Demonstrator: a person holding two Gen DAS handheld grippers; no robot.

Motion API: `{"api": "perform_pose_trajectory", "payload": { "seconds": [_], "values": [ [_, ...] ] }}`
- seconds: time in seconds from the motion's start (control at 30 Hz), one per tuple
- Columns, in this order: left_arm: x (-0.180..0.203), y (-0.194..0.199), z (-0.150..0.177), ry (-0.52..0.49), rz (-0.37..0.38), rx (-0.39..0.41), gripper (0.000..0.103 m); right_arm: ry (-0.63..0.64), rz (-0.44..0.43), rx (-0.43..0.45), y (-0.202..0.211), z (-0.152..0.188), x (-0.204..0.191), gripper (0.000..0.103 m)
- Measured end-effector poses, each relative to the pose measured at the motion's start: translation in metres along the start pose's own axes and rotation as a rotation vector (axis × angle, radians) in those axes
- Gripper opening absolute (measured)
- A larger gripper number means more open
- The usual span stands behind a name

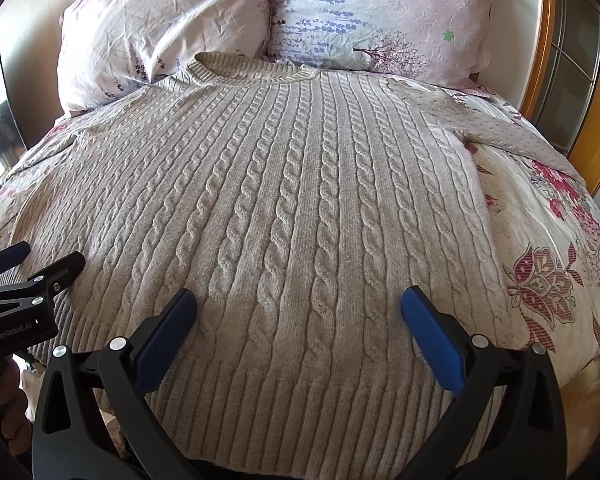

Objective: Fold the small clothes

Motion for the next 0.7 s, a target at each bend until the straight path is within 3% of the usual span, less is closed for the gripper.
{"api": "perform_pose_trajectory", "payload": {
  "seconds": [0.23, 0.33, 0.43, 0.57, 0.63, 0.7],
  "values": [
    [0.001, 0.000, 0.000, -0.004, -0.002, 0.006, 0.101, 0.033, -0.062, 0.094, 0.002, -0.001, 0.000, 0.102],
    [0.000, -0.001, -0.005, -0.004, 0.018, -0.007, 0.101, 0.032, -0.135, 0.075, 0.002, -0.009, 0.005, 0.102],
    [-0.002, -0.002, -0.019, 0.025, 0.058, -0.005, 0.101, -0.135, -0.202, 0.058, 0.002, -0.031, 0.040, 0.102],
    [-0.002, -0.004, -0.045, 0.063, 0.127, 0.026, 0.101, -0.411, -0.268, 0.023, -0.013, -0.065, 0.115, 0.102],
    [-0.001, -0.007, -0.058, 0.069, 0.149, 0.041, 0.101, -0.528, -0.265, 0.015, -0.026, -0.080, 0.155, 0.096],
    [-0.001, -0.011, -0.070, 0.068, 0.154, 0.056, 0.101, -0.615, -0.238, 0.013, -0.040, -0.094, 0.195, 0.083]
  ]
}}
Point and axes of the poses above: each gripper's, at about its wrist camera, not at the fingertips, and y roughly against the way its jaws point, x to its right, z to its underside, the point moved 9 cm from there along -y, roughly the way its jaws point, and after that the axes turned 2 degrees about -y, right-handed, at the moved point
